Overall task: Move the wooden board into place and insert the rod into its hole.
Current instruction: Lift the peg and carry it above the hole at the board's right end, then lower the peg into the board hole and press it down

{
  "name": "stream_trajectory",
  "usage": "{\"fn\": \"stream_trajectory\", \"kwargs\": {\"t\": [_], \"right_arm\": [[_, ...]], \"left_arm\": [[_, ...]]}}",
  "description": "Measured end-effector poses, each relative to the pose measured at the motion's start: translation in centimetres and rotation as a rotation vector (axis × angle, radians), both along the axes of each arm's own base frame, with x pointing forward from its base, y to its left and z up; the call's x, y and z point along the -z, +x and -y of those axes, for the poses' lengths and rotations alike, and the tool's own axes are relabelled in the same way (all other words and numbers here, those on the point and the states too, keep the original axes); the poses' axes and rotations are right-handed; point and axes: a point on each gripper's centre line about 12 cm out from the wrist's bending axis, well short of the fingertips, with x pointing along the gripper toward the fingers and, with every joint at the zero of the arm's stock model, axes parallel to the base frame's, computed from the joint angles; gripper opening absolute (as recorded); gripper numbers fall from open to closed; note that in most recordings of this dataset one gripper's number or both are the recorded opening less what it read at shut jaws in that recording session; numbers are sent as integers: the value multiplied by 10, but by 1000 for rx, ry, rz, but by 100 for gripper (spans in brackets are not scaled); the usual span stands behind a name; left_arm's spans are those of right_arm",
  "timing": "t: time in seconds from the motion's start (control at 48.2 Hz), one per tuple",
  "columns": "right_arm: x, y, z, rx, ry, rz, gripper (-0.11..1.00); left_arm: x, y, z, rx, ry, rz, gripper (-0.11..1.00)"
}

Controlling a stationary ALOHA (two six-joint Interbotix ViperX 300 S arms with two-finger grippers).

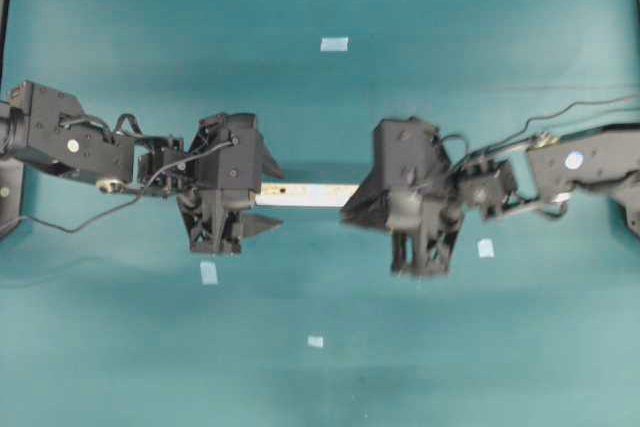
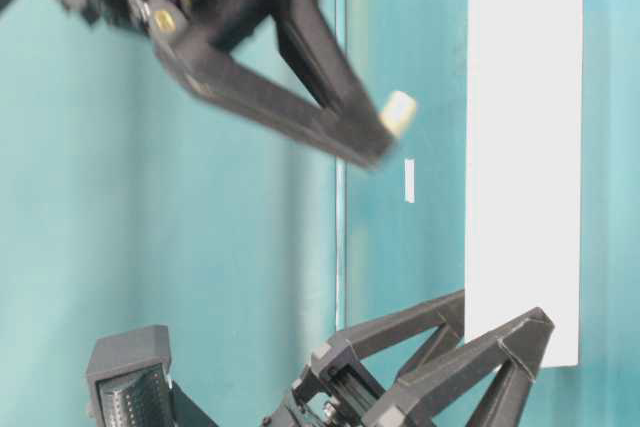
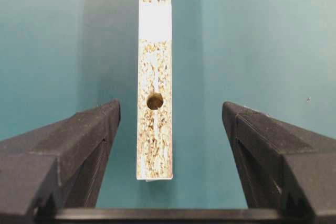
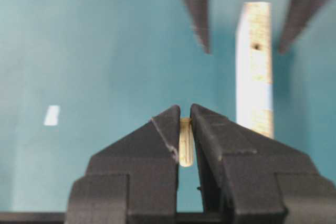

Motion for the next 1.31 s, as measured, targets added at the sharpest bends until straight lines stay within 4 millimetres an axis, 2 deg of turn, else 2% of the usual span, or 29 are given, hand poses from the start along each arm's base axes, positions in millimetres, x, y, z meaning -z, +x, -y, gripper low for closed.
{"fn": "stream_trajectory", "kwargs": {"t": [0.373,0.685,0.913,1.12,1.307], "right_arm": [[5,-25,31,11,63,189,9],[13,-45,33,-56,1,282,9],[26,-67,41,-60,-1,351,9],[44,-93,39,-70,18,394,9],[49,-105,42,-49,-15,437,9]], "left_arm": [[4,12,-5,-14,1,-3,77],[10,28,-15,-40,1,-5,77],[12,28,-16,-42,1,-8,77],[13,28,-17,-45,1,-12,77],[13,28,-18,-48,1,-11,77]]}}
